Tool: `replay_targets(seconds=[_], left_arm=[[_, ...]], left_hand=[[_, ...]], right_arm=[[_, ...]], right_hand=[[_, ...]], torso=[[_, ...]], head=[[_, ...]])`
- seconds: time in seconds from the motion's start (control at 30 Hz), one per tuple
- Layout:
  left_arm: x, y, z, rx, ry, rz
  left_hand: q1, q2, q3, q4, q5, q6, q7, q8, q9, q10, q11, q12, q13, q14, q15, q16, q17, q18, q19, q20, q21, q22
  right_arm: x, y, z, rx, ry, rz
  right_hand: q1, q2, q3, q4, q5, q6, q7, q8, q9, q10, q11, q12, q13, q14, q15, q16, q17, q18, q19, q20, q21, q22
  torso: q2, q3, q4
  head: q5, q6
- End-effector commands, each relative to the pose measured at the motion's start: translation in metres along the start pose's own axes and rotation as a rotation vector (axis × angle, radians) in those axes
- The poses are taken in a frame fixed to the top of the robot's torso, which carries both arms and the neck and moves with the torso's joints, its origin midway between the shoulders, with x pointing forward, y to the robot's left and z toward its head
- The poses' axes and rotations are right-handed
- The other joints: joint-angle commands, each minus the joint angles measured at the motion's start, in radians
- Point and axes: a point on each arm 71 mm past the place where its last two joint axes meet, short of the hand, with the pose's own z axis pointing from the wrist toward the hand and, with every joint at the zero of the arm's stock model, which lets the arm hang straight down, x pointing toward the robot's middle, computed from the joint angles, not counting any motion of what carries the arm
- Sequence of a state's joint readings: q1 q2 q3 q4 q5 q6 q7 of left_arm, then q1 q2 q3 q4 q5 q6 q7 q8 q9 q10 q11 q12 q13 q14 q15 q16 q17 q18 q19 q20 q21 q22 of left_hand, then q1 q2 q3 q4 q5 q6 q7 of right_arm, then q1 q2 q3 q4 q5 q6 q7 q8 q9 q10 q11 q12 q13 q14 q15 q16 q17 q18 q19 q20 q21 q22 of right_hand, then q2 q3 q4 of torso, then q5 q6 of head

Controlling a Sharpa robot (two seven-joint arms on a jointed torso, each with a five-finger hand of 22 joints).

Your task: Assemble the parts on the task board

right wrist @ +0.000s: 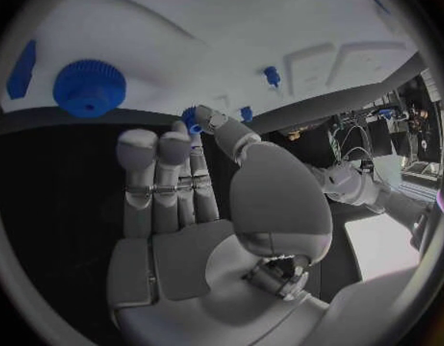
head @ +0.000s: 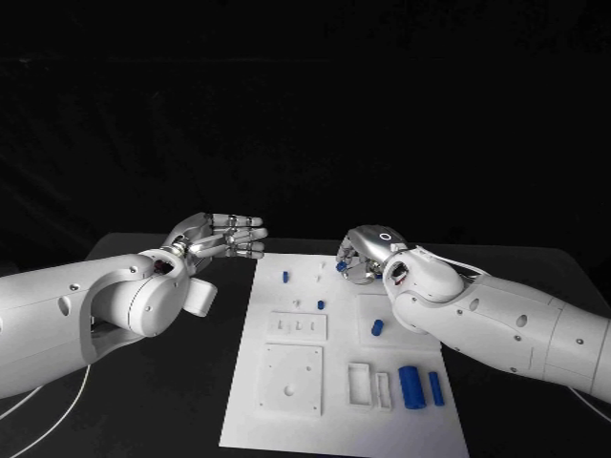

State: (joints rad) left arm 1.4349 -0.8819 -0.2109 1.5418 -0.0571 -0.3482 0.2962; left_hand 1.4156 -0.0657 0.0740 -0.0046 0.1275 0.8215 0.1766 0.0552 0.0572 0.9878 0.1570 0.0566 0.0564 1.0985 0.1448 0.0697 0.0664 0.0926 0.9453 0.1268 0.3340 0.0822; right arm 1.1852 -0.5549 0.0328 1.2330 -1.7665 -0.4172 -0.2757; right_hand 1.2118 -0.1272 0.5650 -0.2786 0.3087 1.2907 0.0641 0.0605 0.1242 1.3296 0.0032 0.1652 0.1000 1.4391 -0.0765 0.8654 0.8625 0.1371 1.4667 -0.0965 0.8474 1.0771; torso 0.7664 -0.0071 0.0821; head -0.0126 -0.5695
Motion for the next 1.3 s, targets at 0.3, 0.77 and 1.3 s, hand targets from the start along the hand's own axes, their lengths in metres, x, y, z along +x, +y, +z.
replay_targets(seconds=[0.3, 0.77, 1.3], left_arm=[[0.005, -0.003, 0.001, 0.014, 0.014, 0.005], [0.007, -0.004, 0.002, 0.016, 0.018, 0.007], [0.008, -0.007, 0.003, 0.022, 0.021, 0.011]], left_hand=[[0.005, -0.006, -0.003, -0.003, 0.001, -0.005, -0.003, 0.003, -0.001, -0.004, -0.001, 0.003, 0.001, -0.006, -0.001, -0.007, -0.001, 0.012, -0.002, 0.004, 0.003, -0.001], [0.005, -0.006, -0.003, -0.003, 0.001, -0.005, -0.003, 0.003, -0.001, -0.004, -0.001, 0.003, 0.001, -0.006, -0.001, -0.007, -0.001, 0.012, -0.002, 0.004, 0.003, -0.001], [0.005, -0.006, -0.003, -0.003, 0.001, -0.005, -0.003, 0.003, -0.001, -0.004, -0.001, 0.003, 0.001, -0.006, -0.001, -0.007, -0.001, 0.012, -0.002, 0.004, 0.003, -0.001]], right_arm=[[0.001, 0.013, 0.010, -0.007, -0.048, -0.021], [0.002, 0.020, 0.015, -0.010, -0.064, -0.026], [0.000, 0.020, 0.016, -0.005, -0.083, -0.058]], right_hand=[[0.006, 0.000, 0.011, 0.005, -0.009, 0.004, 0.000, 0.004, 0.045, 0.012, -0.004, -0.004, 0.058, 0.000, -0.005, -0.005, 0.002, -0.005, 0.021, -0.006, -0.009, 0.008], [0.007, -0.001, 0.012, 0.005, -0.011, 0.004, 0.000, 0.003, 0.044, 0.013, -0.004, -0.004, 0.058, 0.000, -0.005, -0.005, 0.002, -0.004, 0.023, -0.007, -0.013, 0.014], [0.008, -0.005, 0.019, 0.005, -0.019, 0.009, -0.001, 0.004, 0.042, 0.016, -0.005, -0.004, 0.060, 0.000, -0.005, -0.005, 0.004, -0.006, 0.028, -0.007, -0.023, 0.032]], torso=[[0.008, -0.0025, 0.0105], [0.020, -0.0091, 0.0202], [0.032, -0.0126, 0.0243]], head=[[0.002, 0.001], [-0.003, 0.009], [0.005, 0.013]])
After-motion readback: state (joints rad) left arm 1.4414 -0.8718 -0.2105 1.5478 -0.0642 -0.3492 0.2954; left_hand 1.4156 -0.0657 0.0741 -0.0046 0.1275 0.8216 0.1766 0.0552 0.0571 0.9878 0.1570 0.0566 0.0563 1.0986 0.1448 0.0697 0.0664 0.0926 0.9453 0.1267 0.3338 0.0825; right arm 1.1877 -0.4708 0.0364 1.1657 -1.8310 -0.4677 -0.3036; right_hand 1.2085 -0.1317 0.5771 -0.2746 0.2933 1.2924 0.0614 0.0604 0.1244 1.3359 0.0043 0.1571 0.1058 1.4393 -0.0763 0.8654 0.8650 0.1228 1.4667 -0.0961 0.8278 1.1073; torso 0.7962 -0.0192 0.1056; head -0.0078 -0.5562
